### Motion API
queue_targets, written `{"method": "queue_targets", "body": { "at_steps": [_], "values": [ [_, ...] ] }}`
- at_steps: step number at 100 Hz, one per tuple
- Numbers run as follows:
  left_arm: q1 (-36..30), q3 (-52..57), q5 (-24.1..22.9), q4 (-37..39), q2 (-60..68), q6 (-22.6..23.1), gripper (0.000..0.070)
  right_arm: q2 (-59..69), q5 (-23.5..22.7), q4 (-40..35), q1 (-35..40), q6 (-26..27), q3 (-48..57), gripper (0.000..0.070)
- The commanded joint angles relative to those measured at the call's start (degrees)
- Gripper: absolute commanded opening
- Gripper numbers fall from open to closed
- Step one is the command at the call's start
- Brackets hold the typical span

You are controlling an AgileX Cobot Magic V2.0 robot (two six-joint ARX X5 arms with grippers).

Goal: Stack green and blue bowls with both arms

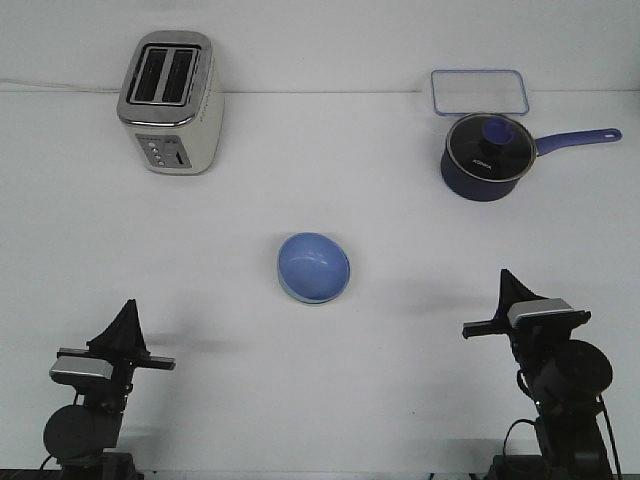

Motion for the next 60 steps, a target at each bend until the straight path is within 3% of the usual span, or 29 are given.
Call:
{"method": "queue_targets", "body": {
  "at_steps": [1, 60],
  "values": [
    [0.00, -1.09, -0.07, 0.87, -0.11, -0.13, 0.0010, 0.17, 0.04, 1.20, 0.04, -0.07, 0.17, 0.0000],
    [0.00, -1.03, -0.07, 0.79, -0.11, -0.09, 0.0010, 0.17, 0.04, 1.99, 0.04, -0.04, 0.17, 0.0000]
  ]
}}
